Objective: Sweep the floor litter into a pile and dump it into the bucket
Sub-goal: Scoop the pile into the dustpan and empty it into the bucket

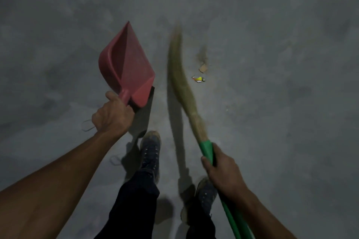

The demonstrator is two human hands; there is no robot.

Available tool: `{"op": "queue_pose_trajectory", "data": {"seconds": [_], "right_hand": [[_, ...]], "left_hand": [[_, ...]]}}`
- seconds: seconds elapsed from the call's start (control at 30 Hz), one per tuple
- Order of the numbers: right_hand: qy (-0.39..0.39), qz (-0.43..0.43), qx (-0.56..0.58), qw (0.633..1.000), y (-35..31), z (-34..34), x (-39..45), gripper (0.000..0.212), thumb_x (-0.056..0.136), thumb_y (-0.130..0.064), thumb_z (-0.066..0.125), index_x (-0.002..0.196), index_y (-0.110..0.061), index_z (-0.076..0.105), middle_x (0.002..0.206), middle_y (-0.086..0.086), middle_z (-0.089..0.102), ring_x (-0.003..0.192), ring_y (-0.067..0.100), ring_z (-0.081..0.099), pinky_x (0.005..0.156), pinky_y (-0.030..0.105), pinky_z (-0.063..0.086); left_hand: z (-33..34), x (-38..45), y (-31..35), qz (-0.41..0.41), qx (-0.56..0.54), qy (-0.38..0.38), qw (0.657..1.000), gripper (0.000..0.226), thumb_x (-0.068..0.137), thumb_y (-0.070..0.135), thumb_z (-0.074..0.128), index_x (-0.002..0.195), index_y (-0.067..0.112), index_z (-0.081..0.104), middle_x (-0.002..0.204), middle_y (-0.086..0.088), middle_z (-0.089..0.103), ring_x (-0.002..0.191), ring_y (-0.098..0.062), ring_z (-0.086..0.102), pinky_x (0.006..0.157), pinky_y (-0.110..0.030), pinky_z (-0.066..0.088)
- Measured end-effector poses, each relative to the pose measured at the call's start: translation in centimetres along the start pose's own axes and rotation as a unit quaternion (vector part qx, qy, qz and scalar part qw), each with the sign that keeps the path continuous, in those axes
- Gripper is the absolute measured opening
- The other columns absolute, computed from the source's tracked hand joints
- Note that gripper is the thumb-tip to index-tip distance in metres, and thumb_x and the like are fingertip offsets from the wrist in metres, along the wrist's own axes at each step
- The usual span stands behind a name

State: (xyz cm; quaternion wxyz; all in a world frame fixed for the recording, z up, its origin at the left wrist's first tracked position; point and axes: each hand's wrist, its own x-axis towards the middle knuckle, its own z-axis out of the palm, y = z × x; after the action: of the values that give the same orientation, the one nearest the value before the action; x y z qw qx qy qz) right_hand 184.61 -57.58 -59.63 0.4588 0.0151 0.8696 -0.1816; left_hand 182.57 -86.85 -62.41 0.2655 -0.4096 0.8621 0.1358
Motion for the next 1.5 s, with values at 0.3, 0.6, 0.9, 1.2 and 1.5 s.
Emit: {"op": "queue_pose_trajectory", "data": {"seconds": [0.3,0.6,0.9,1.2,1.5], "right_hand": [[-0.027,0.050,-0.232,0.971,7.1,0.5,3.1,0.059,0.101,-0.040,0.039,0.152,-0.019,0.018,0.116,0.016,0.060,0.098,0.033,0.063,0.076,0.036,0.049],[0.062,0.057,-0.217,0.972,6.3,-5.6,7.1,0.054,0.098,-0.040,0.048,0.145,-0.019,0.030,0.114,0.020,0.062,0.093,0.038,0.062,0.075,0.040,0.050],[0.026,-0.009,-0.122,0.992,-0.3,0.6,4.6,0.061,0.098,-0.045,0.046,0.150,-0.021,0.027,0.122,0.016,0.062,0.104,0.035,0.062,0.080,0.037,0.047],[0.061,0.094,0.083,0.990,-0.6,-2.2,10.8,0.026,0.092,-0.038,0.057,0.110,-0.020,0.054,0.095,0.012,0.068,0.075,0.032,0.070,0.074,0.048,0.060],[0.000,-0.099,-0.114,0.989,-9.8,2.7,6.2,0.063,0.099,-0.042,0.047,0.153,-0.020,0.023,0.120,0.018,0.064,0.103,0.038,0.062,0.078,0.038,0.047]], "left_hand": [[2.0,-1.7,1.2,0.026,0.041,-0.003,0.999,0.043,0.094,0.027,0.052,0.121,-0.002,0.036,0.115,-0.028,0.059,0.104,-0.044,0.058,0.085,-0.044,0.041],[3.3,-2.1,0.8,0.007,0.017,-0.044,0.999,0.045,0.093,0.035,0.052,0.121,0.002,0.039,0.112,-0.022,0.060,0.099,-0.038,0.059,0.077,-0.038,0.040],[2.4,-1.8,0.3,-0.018,-0.003,-0.103,0.995,0.049,0.090,0.037,0.054,0.125,0.006,0.039,0.117,-0.021,0.059,0.103,-0.038,0.059,0.086,-0.040,0.047],[3.1,-0.9,-2.1,-0.068,-0.021,-0.118,0.991,0.047,0.092,0.037,0.050,0.126,0.006,0.042,0.118,-0.020,0.060,0.104,-0.038,0.060,0.087,-0.042,0.048],[0.7,-0.6,-7.4,-0.178,-0.029,-0.102,0.978,0.053,0.095,0.038,0.049,0.134,0.003,0.039,0.129,-0.021,0.055,0.116,-0.039,0.055,0.094,-0.042,0.042]]}}
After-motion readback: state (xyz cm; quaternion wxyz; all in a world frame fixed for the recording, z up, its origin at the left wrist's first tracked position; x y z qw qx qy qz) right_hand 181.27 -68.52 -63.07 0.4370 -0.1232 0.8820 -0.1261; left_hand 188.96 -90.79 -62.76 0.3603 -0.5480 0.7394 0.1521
